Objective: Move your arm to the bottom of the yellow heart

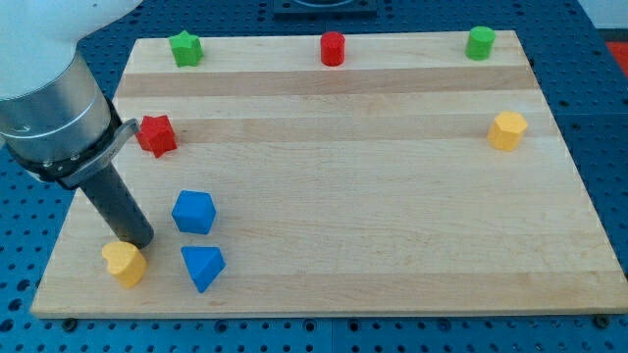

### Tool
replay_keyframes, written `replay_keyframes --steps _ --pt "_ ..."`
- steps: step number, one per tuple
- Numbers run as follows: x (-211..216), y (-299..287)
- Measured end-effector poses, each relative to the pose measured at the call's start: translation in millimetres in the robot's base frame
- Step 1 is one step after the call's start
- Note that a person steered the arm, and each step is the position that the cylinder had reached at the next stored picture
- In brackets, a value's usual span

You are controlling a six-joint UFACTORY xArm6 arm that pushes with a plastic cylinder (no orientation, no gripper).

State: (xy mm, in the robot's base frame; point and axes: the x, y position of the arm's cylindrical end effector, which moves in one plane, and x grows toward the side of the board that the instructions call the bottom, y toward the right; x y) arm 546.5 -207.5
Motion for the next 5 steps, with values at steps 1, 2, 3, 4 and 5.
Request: replay_keyframes --steps 1,2,3,4,5 --pt "0 0" --pt "-6 -2" --pt "-14 -21" --pt "-14 -61" --pt "-5 -96"
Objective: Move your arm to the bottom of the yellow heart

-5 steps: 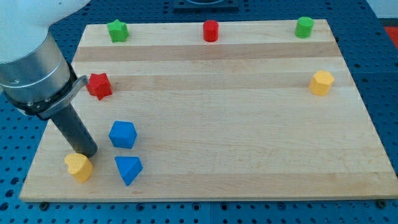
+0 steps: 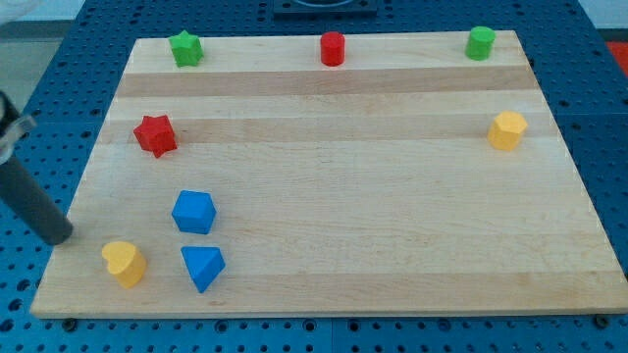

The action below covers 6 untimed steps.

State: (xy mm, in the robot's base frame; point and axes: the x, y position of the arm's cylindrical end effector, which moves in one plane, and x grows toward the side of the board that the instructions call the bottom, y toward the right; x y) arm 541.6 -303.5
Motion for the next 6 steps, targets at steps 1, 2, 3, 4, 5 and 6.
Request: replay_keyframes --steps 1,2,3,4,5,6 --pt "12 -1" --pt "66 -1" --pt "76 7" --pt "76 29" --pt "77 55" --pt "77 77"
